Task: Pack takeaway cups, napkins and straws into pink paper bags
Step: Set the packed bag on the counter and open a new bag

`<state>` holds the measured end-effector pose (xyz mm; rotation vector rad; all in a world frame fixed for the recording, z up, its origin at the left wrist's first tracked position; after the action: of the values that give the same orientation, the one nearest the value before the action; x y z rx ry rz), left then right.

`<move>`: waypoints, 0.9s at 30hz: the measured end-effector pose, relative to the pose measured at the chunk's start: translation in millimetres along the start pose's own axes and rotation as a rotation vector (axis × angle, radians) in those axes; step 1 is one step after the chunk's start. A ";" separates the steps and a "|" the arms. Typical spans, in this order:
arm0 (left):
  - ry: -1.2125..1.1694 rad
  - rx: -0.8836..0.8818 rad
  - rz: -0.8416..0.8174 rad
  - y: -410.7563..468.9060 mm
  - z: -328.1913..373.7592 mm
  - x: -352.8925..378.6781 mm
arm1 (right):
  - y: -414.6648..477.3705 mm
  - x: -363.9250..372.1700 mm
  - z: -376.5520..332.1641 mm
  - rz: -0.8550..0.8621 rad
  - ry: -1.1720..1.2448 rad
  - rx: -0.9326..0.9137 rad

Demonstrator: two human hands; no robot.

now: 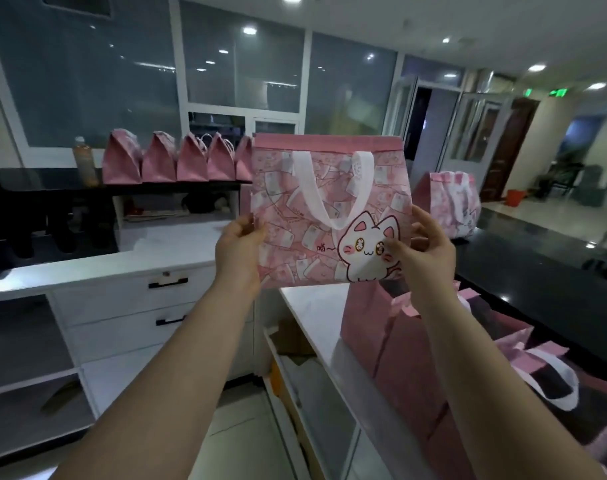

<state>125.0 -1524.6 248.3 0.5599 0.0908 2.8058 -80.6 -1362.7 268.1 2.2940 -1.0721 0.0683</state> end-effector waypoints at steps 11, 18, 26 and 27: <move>0.028 0.043 -0.132 113.2 -32.3 196.7 | 159.3 -92.9 16.4 -0.039 -0.195 -0.016; -0.051 -0.016 -0.229 141.7 -81.0 321.7 | 211.1 -149.7 49.2 -0.025 -0.643 0.014; -0.003 -0.045 -0.387 129.5 -177.6 422.7 | 216.4 -186.5 108.9 0.068 -0.683 0.182; -0.007 -0.083 -0.416 129.0 -190.5 433.1 | 216.7 -191.9 116.2 0.072 -0.707 0.211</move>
<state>-365.3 -1527.5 246.4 0.4689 0.0784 2.3917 -387.2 -1401.5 225.7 2.5314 -1.5462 -0.6776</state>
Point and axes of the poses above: each hand's wrist, its own y-axis towards the middle knuckle, its own x-axis out of the palm, z = x × y, the point moved 2 cm from there along y, towards the middle knuckle, and after that the axes turned 10 degrees about y, right-handed, at the moved point
